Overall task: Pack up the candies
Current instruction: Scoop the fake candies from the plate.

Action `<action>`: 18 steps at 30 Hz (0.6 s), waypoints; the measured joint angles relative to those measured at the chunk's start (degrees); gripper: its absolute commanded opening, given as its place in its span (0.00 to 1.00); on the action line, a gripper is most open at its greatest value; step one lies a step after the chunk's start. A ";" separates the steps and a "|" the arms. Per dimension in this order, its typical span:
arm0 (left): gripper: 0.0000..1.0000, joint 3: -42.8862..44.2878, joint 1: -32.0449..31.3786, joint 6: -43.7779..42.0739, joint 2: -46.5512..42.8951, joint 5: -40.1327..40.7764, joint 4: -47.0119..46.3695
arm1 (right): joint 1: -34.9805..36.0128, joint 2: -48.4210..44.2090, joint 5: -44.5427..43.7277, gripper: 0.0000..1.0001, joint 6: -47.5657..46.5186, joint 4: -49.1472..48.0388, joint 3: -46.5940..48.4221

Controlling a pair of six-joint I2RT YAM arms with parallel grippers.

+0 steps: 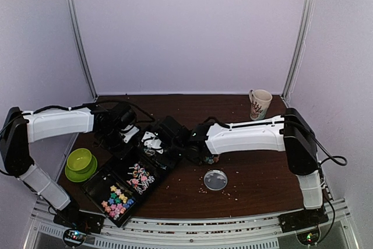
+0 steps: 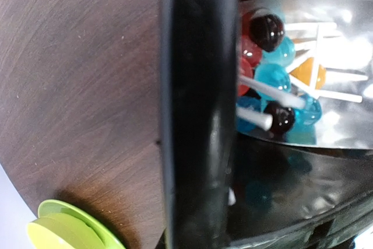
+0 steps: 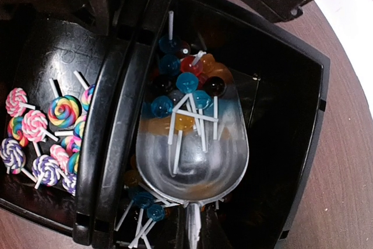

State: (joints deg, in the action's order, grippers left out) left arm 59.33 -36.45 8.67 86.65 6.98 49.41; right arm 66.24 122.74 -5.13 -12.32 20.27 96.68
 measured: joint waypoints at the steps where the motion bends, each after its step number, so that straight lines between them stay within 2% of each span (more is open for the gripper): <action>1: 0.00 0.00 0.35 0.09 0.00 -0.22 0.00 | 0.00 -0.02 0.04 0.00 0.26 -1.25 -0.79; 9: 0.00 -0.52 2.03 0.59 0.00 -2.16 -0.17 | -1.05 -1.46 3.39 0.00 3.34 -15.45 -10.75; 18: 0.00 -0.63 2.01 0.59 -0.02 -3.56 -0.87 | -2.69 -3.85 7.69 0.00 5.55 -24.83 -18.64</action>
State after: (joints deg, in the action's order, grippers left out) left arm 58.70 -34.44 9.26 86.63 3.42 48.53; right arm 63.55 118.89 2.57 -6.76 -4.56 78.04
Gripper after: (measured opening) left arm 0.069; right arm 0.077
